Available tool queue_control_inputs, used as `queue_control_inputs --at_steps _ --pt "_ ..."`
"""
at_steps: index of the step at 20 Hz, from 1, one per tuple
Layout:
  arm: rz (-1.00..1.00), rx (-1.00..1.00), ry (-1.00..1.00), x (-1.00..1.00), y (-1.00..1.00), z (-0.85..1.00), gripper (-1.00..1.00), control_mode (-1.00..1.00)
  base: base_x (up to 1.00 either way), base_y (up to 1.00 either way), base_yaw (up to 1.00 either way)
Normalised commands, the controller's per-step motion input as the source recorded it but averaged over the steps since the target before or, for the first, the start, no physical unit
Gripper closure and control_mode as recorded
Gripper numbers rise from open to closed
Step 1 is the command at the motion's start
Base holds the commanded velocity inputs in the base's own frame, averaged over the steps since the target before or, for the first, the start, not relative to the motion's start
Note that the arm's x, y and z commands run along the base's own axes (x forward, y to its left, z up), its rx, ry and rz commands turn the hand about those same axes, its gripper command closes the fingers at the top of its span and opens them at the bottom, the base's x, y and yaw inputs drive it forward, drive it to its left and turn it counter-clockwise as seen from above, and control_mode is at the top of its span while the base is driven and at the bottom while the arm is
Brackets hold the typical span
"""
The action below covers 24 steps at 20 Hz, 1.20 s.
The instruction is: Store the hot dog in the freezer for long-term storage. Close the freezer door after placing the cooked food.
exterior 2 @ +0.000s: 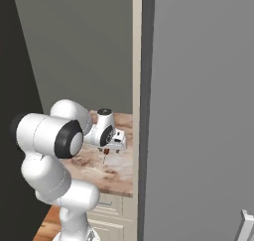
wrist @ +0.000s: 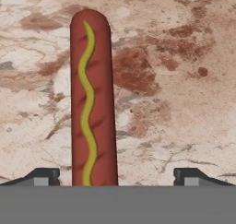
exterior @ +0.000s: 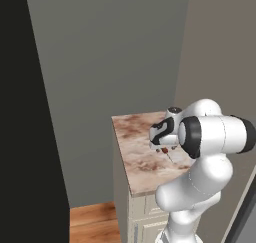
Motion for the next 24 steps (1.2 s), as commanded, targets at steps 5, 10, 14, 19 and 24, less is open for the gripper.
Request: queue_control_inputs --at_steps 5,10,14,19,24 --pt "0.0 0.03 0.0 0.0 0.0 -0.21 -1.0 -1.0 0.0 0.0 0.0" --pt "0.0 0.04 0.0 0.0 0.0 -0.22 -1.0 -1.0 0.0 0.0 0.0" --pt "0.0 0.03 0.0 0.0 0.01 -0.22 1.0 -1.0 0.0 0.0 0.0" --pt "0.0 0.01 0.0 0.0 0.05 -0.12 1.0 -1.0 0.0 0.0 0.0" --pt "0.0 0.0 0.0 0.0 0.12 0.0 1.0 -1.0 0.0 0.0 0.0"
